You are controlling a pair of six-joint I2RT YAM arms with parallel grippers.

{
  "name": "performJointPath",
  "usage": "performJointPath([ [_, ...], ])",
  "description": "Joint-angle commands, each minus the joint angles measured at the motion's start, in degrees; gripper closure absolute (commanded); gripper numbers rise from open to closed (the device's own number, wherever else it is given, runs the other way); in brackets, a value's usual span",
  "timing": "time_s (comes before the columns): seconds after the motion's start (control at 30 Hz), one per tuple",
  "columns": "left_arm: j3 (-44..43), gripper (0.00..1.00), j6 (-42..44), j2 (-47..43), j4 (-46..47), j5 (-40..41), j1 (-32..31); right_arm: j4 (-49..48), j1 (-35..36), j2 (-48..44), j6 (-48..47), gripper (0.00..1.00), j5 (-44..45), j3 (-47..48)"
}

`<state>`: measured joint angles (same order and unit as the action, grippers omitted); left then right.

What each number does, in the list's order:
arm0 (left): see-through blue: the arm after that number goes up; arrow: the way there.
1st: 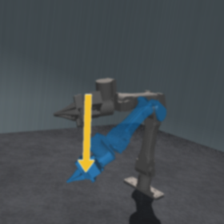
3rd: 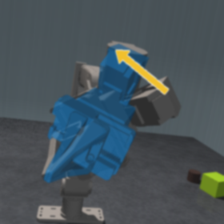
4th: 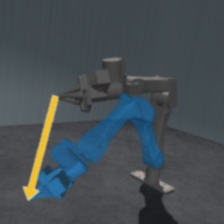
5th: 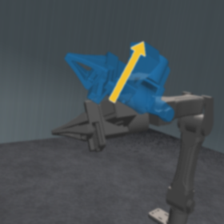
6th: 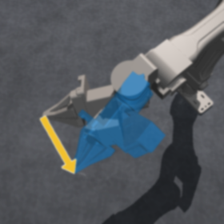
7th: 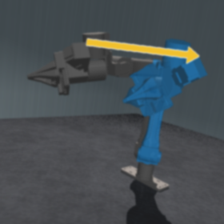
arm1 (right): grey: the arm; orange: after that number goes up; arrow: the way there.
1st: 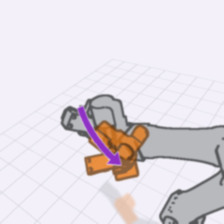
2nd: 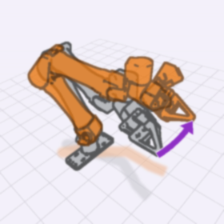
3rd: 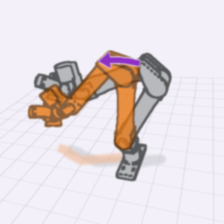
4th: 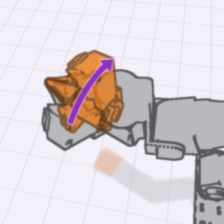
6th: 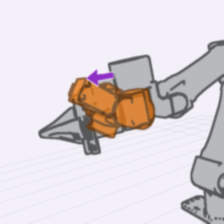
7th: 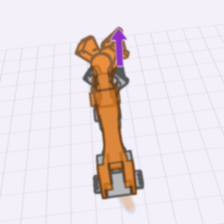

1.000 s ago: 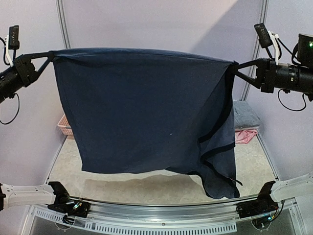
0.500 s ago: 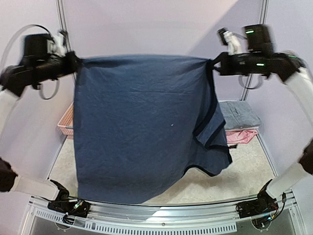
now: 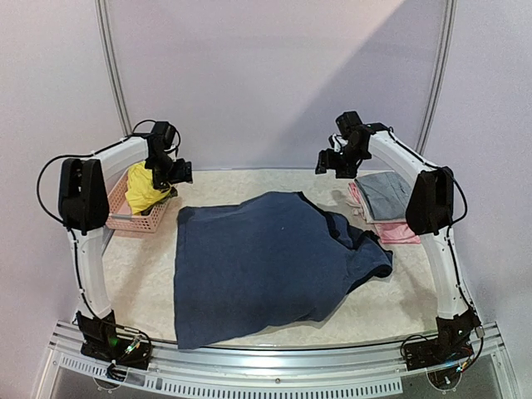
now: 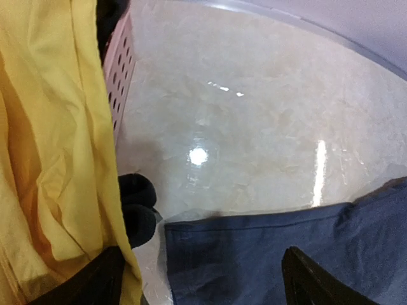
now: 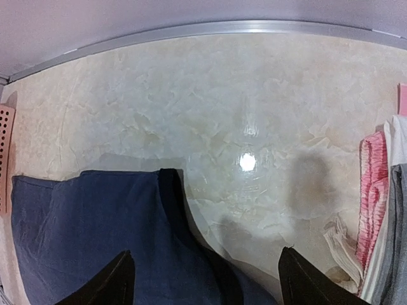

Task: Fold and stack the mixed laundry pile
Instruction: Turn over the flattened tank top at the center of the board.

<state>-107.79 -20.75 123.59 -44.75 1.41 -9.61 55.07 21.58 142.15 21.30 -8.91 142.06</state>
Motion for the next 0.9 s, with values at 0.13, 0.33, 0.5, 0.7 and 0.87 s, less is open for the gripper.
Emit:
performJointPath([
  [0.13,12.30,0.11,0.93,-19.70,3.40,5.46,-6.64,-7.19,0.65,-14.35,0.69,0.19,-2.38,-13.59],
  [0.33,27.75,0.13,-0.13,-33.72,1.91,13.38,-14.31,-10.70,2.14,-21.01,-0.74,0.17,-0.59,-25.69],
  [0.5,46.91,0.18,-5.76,-45.92,2.04,16.28,-23.40,-14.90,3.36,-28.25,-2.15,0.16,1.74,-41.01],
  [0.7,64.57,0.23,-15.40,-57.20,2.62,15.77,-35.11,-19.15,4.96,-37.47,-2.81,0.16,4.37,-56.62],
  [0.87,71.84,0.28,-23.80,-61.60,1.60,14.77,-44.74,-22.72,6.29,-43.98,-1.96,0.16,5.43,-65.82],
])
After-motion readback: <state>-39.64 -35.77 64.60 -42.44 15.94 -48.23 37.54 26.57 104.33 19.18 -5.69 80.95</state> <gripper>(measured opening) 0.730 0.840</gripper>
